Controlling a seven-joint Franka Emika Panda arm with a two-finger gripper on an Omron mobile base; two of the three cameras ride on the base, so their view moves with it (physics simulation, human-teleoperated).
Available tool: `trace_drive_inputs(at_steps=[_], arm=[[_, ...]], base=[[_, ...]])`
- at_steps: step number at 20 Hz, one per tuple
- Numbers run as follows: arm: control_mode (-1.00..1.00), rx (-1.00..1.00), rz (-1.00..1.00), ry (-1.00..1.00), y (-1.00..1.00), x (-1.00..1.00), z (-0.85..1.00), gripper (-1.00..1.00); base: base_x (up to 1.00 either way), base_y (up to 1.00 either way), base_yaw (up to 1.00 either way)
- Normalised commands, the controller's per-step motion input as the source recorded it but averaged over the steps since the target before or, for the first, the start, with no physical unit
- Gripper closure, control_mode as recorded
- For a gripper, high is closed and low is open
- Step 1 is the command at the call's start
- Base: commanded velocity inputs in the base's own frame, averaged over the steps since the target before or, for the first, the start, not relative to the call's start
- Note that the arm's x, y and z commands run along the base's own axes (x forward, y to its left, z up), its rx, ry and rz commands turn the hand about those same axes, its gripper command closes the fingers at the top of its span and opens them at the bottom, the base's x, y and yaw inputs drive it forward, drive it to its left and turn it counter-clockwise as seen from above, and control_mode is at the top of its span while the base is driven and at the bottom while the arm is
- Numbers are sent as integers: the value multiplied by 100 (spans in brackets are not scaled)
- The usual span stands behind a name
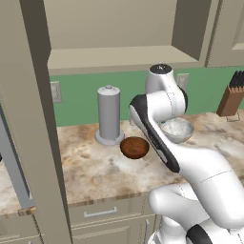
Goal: Pick up the bowls on the counter and stack them on top of one another in the open cabinet. Place the smaller bowl on top of the larger bowl.
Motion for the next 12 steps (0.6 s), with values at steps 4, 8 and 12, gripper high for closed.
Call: trace_drive_inputs(at_steps=[4, 8, 12], arm=[[-100, -14, 0, 0, 41, -9, -29, -100], [-100, -12, 0, 0, 41, -1, -28, -100], [-100, -7, 0, 0, 23, 0, -37, -100]], base=[[0, 0, 0], [0, 0, 0], [0, 0, 0]])
